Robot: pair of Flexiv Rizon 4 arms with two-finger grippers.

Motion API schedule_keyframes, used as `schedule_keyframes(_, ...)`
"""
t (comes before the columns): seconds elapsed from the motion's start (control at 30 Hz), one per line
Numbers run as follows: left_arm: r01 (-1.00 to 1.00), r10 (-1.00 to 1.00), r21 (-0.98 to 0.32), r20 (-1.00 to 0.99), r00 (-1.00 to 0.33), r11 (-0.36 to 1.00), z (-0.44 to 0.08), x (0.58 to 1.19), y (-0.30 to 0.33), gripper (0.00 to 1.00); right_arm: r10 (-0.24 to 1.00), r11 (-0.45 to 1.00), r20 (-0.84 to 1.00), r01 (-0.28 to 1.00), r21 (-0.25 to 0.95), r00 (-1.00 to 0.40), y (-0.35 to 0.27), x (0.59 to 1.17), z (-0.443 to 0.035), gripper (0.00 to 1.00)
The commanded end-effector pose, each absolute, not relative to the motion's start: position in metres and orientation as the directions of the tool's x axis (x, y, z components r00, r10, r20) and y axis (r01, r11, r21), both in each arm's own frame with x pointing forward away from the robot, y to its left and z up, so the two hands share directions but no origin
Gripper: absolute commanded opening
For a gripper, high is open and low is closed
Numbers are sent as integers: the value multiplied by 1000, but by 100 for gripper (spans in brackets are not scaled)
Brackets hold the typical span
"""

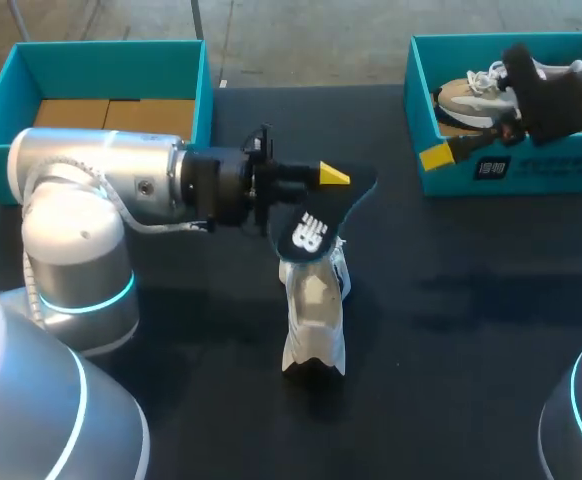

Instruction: Take the shoe out of the shoebox, open the shoe tongue, remove and reinsert the insole, then place the shoe into the shoebox

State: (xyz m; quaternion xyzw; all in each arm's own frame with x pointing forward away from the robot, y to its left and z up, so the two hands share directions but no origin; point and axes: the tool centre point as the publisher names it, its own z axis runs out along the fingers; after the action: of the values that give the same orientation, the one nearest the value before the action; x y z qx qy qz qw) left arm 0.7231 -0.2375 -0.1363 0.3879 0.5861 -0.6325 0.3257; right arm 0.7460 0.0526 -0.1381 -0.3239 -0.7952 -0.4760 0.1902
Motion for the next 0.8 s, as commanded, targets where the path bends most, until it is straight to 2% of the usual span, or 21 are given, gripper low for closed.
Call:
schedule_keyframes(0.03, 845, 47, -523, -852, -521, -113, -137, 716, -222, 0, 328, 362, 561, 650, 668, -760, 43, 736, -143, 100)
schedule_keyframes(0.57, 637, 30, -748, -652, -757, -185, -138, 692, -214, 0, 289, 558, 338, 445, 701, -896, 52, 734, -161, 100)
schedule_keyframes(0.7, 624, 32, -758, -640, -767, -191, -138, 688, -214, 0, 239, 586, 306, 389, 711, -921, 56, 728, -165, 100)
schedule_keyframes(0.8, 623, 32, -759, -639, -769, -189, -142, 685, -213, 0, 247, 605, 269, 365, 707, -931, 57, 724, -169, 100)
